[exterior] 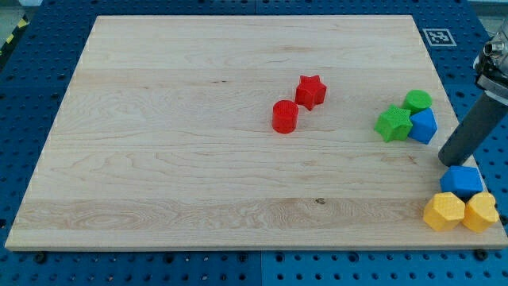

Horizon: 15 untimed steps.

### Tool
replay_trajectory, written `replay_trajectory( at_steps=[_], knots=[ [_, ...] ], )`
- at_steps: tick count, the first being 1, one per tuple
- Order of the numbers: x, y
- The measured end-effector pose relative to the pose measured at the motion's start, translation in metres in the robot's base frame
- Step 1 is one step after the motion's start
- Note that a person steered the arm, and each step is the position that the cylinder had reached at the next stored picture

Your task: Separate the green star from the blue triangle

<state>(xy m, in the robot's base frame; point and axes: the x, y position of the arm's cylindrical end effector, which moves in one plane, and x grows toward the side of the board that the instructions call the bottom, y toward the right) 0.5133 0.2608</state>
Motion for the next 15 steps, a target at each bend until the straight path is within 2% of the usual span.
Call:
replay_trajectory(
  at_steps=[6,8,9,10,15],
  knots=[
    [-0.024,0.006],
    [-0.080,0.006],
    [-0.096,-0.020],
    [-0.097,-0.053],
    [-0.074,-0.042]
  ],
)
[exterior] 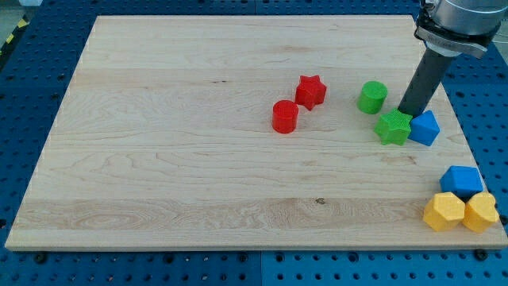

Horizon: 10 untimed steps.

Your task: Separate the green star from the blue triangle

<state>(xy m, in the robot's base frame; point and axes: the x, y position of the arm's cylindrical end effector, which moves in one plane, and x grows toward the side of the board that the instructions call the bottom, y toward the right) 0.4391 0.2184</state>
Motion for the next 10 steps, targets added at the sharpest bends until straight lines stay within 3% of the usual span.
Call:
replay_trajectory(
  at_steps=[2,7,10],
  knots=[
    [0.002,-0.038],
    [0.027,-0.030],
    [0.050,0.006]
  ],
)
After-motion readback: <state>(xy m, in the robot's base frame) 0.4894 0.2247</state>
